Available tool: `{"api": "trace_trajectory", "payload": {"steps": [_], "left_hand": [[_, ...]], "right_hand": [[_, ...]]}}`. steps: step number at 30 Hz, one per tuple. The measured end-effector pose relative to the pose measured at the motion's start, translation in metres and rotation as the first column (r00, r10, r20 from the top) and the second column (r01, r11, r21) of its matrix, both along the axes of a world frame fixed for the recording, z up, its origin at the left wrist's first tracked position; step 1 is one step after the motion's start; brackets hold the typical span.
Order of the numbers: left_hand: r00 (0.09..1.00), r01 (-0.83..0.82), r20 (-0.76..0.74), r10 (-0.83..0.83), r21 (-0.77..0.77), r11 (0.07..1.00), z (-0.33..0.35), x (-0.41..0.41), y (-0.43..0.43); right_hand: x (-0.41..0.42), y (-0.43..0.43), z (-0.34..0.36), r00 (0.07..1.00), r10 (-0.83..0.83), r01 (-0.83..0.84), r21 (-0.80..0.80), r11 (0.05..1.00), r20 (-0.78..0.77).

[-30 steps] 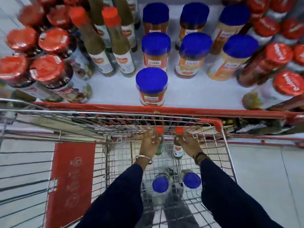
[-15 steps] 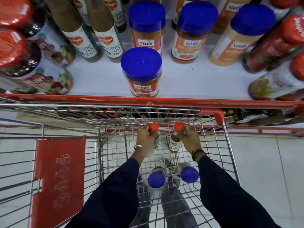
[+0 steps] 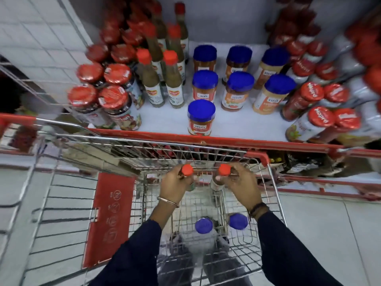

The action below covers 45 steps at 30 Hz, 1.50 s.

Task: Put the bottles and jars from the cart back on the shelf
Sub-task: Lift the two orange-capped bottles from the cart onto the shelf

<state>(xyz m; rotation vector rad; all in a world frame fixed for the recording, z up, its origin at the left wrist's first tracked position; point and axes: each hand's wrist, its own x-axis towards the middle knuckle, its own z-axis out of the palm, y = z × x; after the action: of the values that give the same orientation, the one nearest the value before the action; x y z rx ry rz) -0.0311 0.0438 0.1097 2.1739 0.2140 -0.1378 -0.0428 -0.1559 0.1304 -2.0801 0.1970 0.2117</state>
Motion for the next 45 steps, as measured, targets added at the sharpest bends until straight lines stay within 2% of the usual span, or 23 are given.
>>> {"api": "trace_trajectory", "payload": {"steps": [6, 11, 15, 18, 25, 32, 41, 43, 45], "left_hand": [[0.965, -0.082, 0.249, 0.082, -0.011, 0.997, 0.102, -0.009, 0.032], [0.909, -0.171, 0.38, 0.172, -0.037, 0.985, 0.173, 0.003, 0.053], [0.858, -0.205, 0.47, 0.206, -0.055, 0.977, 0.203, 0.03, 0.069], [0.853, -0.209, 0.489, 0.183, -0.003, 0.978, 0.207, 0.054, 0.074], [0.896, -0.178, 0.428, 0.12, 0.099, 0.979, 0.192, 0.092, 0.072], [0.916, -0.14, 0.394, 0.071, 0.148, 0.979, 0.163, 0.1, 0.075], [0.934, -0.128, 0.349, 0.082, 0.111, 0.986, 0.15, 0.103, 0.08], [0.926, -0.126, 0.365, 0.095, 0.061, 0.99, 0.149, 0.096, 0.081], [0.889, -0.129, 0.445, 0.11, 0.013, 0.992, 0.152, 0.081, 0.078]], "right_hand": [[-0.002, 0.029, 0.09, 0.977, 0.033, -0.039, 0.025, 0.999, 0.21], [0.019, 0.058, 0.155, 0.938, 0.016, -0.051, 0.093, 0.994, 0.346], [0.048, 0.082, 0.183, 0.898, 0.004, -0.057, 0.108, 0.993, 0.439], [0.072, 0.098, 0.191, 0.879, -0.014, -0.032, 0.087, 0.996, 0.476], [0.115, 0.122, 0.163, 0.901, 0.006, -0.003, -0.007, 1.0, 0.433], [0.123, 0.125, 0.135, 0.927, 0.0, 0.026, -0.066, 0.997, 0.375], [0.121, 0.128, 0.135, 0.931, 0.076, -0.028, -0.14, 0.99, 0.357], [0.121, 0.127, 0.138, 0.937, 0.088, -0.044, -0.136, 0.99, 0.339], [0.114, 0.122, 0.14, 0.94, 0.093, -0.058, -0.114, 0.992, 0.328]]}}
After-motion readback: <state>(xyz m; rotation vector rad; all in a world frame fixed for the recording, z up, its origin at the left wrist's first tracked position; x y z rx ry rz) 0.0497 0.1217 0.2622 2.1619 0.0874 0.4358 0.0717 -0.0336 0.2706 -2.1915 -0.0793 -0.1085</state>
